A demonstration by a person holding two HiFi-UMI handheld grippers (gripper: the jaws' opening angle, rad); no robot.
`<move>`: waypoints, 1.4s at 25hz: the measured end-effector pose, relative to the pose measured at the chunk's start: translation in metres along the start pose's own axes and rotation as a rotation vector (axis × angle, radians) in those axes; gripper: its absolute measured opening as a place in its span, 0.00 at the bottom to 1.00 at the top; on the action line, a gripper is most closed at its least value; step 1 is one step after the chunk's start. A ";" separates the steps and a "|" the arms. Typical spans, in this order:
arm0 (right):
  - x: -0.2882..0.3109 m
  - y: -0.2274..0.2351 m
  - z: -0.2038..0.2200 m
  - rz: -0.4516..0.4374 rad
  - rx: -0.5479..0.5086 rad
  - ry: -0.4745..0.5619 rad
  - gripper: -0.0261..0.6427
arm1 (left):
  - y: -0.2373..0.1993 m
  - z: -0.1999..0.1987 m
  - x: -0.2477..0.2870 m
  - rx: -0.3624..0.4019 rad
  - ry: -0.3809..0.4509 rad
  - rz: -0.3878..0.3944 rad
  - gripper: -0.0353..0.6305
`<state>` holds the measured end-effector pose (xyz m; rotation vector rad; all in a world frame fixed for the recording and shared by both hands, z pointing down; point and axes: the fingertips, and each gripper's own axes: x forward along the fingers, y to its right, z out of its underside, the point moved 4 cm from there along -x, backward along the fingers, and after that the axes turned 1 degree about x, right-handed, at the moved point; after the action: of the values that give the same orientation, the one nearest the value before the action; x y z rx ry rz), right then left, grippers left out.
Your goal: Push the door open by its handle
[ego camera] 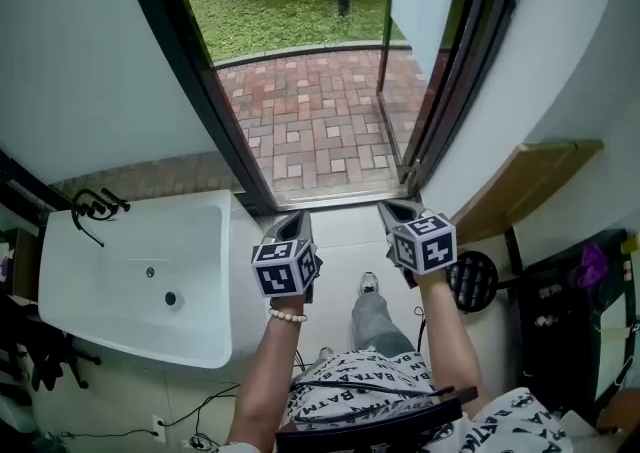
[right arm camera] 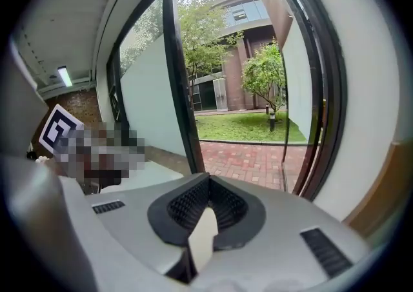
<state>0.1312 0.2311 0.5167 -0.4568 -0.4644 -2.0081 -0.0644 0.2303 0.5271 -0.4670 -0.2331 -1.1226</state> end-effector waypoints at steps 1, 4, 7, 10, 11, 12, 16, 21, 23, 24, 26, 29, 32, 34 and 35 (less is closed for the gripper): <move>-0.007 -0.007 0.008 -0.007 0.010 -0.001 0.04 | 0.001 0.004 -0.008 0.003 -0.003 0.003 0.04; -0.027 -0.023 0.026 -0.022 0.035 -0.002 0.04 | 0.009 0.016 -0.029 -0.014 -0.006 0.017 0.04; -0.045 -0.032 0.035 -0.019 0.055 0.012 0.04 | 0.018 0.027 -0.045 -0.034 -0.011 0.028 0.04; -0.049 -0.042 0.033 -0.032 0.082 0.041 0.04 | 0.016 0.029 -0.052 -0.050 -0.010 0.022 0.04; -0.049 -0.044 0.032 -0.030 0.083 0.049 0.04 | 0.016 0.028 -0.052 -0.054 -0.009 0.020 0.04; -0.049 -0.045 0.030 -0.023 0.079 0.056 0.04 | 0.016 0.026 -0.053 -0.056 -0.008 0.020 0.04; -0.050 -0.049 0.020 0.012 0.022 0.068 0.04 | 0.015 0.019 -0.058 -0.056 0.009 0.017 0.04; -0.051 -0.056 0.021 -0.008 0.025 0.068 0.04 | 0.019 0.017 -0.062 -0.055 0.021 0.024 0.04; -0.051 -0.058 0.021 -0.010 0.019 0.066 0.04 | 0.020 0.018 -0.062 -0.057 0.022 0.026 0.04; -0.051 -0.058 0.021 -0.011 0.018 0.067 0.04 | 0.021 0.018 -0.061 -0.058 0.021 0.027 0.04; -0.052 -0.056 0.020 -0.011 0.018 0.070 0.04 | 0.023 0.019 -0.060 -0.059 0.021 0.030 0.04; -0.051 -0.056 0.019 -0.011 0.016 0.069 0.04 | 0.023 0.019 -0.059 -0.063 0.021 0.033 0.04; -0.048 -0.055 0.020 -0.013 0.013 0.064 0.04 | 0.023 0.018 -0.056 -0.067 0.022 0.032 0.04; -0.046 -0.053 0.020 -0.014 0.012 0.063 0.04 | 0.023 0.018 -0.053 -0.066 0.022 0.031 0.04; -0.045 -0.051 0.021 -0.014 0.012 0.062 0.04 | 0.024 0.019 -0.052 -0.066 0.022 0.031 0.04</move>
<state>0.1082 0.2979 0.5051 -0.3838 -0.4415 -2.0258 -0.0638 0.2894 0.5168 -0.5153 -0.1692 -1.1070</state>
